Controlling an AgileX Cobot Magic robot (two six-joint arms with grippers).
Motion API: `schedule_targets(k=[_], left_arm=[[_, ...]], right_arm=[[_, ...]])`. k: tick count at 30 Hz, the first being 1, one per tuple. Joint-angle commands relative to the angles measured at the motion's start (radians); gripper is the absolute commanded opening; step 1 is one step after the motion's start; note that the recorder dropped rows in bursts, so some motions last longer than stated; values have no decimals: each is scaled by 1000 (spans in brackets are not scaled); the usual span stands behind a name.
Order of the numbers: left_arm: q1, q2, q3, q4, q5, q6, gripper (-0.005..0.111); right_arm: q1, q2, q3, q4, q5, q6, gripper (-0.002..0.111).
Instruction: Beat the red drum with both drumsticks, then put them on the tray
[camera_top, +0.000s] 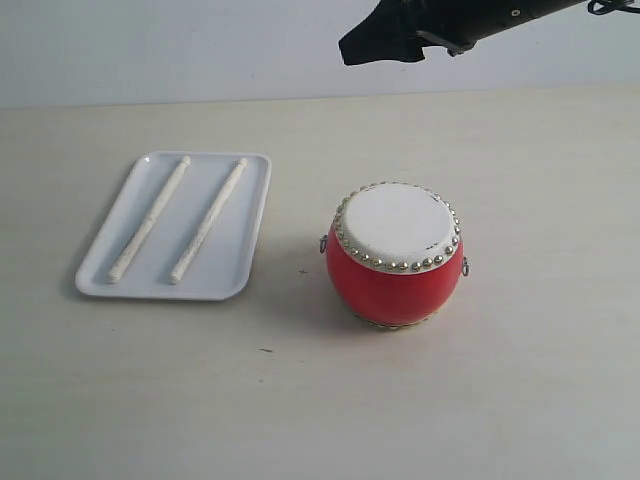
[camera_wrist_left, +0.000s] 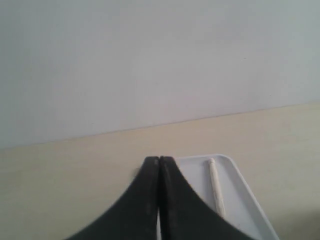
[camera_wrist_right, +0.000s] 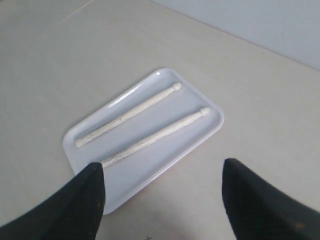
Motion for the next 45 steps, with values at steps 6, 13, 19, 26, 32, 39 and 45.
schedule_targets(k=[6, 13, 19, 26, 32, 39, 45], left_arm=[[139, -288, 6, 0, 272, -8, 0], [180, -440, 6, 0, 406, -8, 0], [180, -541, 6, 0, 459, -8, 0], [180, -674, 49, 0, 466, -8, 0], [180, -674, 78, 0, 464, -8, 0], [180, -674, 126, -2, 456, -8, 0], [180, -674, 194, -2, 441, -8, 0]], right_arm=[[-2, -6, -7, 0, -3, -2, 63], [-2, -6, -7, 0, -3, -2, 63], [-2, -6, -7, 0, -3, -2, 63], [-2, -6, -7, 0, -3, -2, 63], [-2, -6, -7, -2, -5, -2, 63], [-2, -6, -7, -2, -5, -2, 63], [-2, -6, -7, -2, -5, -2, 63]])
